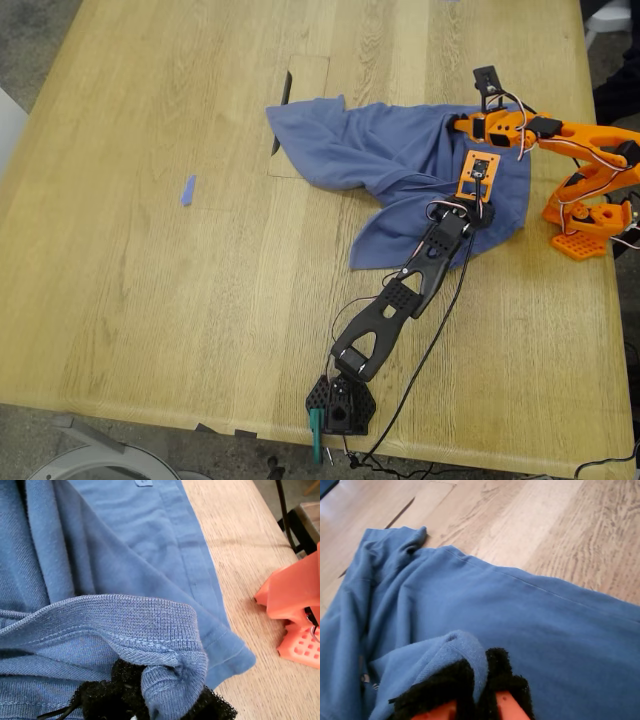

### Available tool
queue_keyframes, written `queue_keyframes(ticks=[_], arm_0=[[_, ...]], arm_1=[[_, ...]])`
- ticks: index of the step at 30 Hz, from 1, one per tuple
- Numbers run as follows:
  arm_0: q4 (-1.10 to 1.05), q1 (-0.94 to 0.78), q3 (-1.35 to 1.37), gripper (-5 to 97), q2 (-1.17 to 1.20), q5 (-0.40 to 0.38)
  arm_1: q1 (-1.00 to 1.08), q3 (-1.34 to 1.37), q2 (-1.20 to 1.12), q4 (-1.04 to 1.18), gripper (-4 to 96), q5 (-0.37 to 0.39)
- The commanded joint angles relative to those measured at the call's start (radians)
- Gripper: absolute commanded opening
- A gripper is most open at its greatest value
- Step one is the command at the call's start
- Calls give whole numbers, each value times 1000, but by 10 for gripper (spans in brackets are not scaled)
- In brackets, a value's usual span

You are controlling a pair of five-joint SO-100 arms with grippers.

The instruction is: Fold a T-shirt

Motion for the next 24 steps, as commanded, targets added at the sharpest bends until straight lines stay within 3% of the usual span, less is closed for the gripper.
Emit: queue_keyframes(ticks=[1, 17, 24], arm_0=[[-21, 75, -80, 0, 37, -8], [-156, 161, 0, 20, -67, 2], [-147, 155, 0, 310, -97, 34]], arm_1=[[14, 14, 40, -41, -2, -3], [0, 58, -31, -156, -2, -8], [5, 87, -2, -146, -2, -6]])
